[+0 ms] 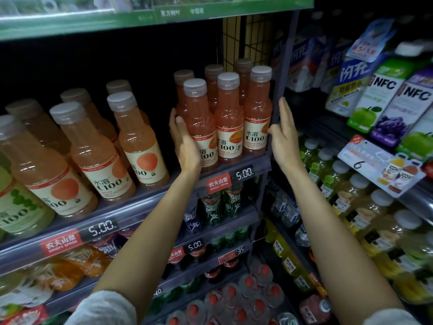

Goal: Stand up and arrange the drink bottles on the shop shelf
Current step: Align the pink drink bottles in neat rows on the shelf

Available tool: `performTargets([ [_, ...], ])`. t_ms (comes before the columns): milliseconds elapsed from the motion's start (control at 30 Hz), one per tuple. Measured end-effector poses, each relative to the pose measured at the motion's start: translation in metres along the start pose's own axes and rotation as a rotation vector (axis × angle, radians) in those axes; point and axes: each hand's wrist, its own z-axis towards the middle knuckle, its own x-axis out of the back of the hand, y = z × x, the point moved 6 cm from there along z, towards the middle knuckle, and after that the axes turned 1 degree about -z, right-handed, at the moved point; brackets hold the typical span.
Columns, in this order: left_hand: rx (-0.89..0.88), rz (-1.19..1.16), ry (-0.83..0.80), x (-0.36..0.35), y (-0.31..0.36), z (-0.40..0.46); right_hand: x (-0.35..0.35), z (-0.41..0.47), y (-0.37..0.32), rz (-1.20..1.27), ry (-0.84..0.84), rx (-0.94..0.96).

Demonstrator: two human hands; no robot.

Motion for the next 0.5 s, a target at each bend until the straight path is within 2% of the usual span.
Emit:
performTargets([
  [333, 0.009, -0.039, 0.011, -0.007, -0.003, -0.001, 0.000, 0.000, 0.000, -0.070, -0.038, 0.024],
  [400, 0.036, -0.018, 0.008, -0.006, -0.001, 0.000, -0.001, -0.004, -0.003, -0.195, -0.017, 0.050],
  [500, 0.109, 0.012, -0.053, 0.000, 0.002, -0.010, -0.003, -0.024, -0.021, -0.448, 0.077, 0.216],
])
